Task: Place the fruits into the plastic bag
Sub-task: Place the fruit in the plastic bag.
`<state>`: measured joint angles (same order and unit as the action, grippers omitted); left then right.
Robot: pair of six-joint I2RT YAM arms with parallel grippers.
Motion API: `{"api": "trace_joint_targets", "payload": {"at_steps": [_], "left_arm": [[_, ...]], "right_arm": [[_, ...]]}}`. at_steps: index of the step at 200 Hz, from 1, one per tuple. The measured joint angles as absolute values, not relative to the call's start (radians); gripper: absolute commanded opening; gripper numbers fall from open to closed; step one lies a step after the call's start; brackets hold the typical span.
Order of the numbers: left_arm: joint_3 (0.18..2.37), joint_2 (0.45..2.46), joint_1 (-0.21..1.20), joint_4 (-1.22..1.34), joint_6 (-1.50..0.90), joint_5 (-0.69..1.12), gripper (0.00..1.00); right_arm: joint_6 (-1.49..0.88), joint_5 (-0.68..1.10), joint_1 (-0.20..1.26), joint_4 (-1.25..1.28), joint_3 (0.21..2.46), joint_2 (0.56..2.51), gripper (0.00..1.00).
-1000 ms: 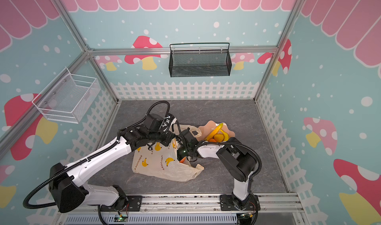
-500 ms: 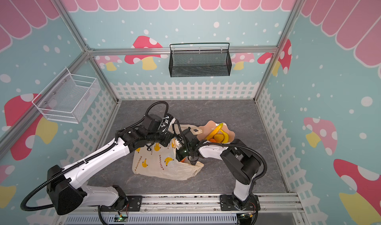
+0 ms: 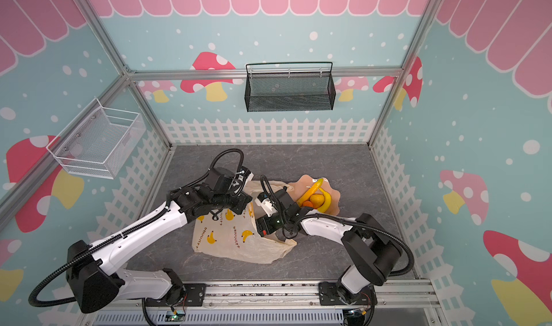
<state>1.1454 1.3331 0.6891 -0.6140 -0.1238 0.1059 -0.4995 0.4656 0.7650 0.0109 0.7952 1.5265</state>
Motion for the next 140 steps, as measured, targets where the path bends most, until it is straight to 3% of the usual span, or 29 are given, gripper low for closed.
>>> {"api": "trace_joint_targets", "payload": {"at_steps": [140], "left_arm": [[1.145,1.333,0.689,-0.609,-0.125,0.106,0.00]], "right_arm": [[-0.498,0.372,0.566,-0.187,0.786,1.265,0.97]]}}
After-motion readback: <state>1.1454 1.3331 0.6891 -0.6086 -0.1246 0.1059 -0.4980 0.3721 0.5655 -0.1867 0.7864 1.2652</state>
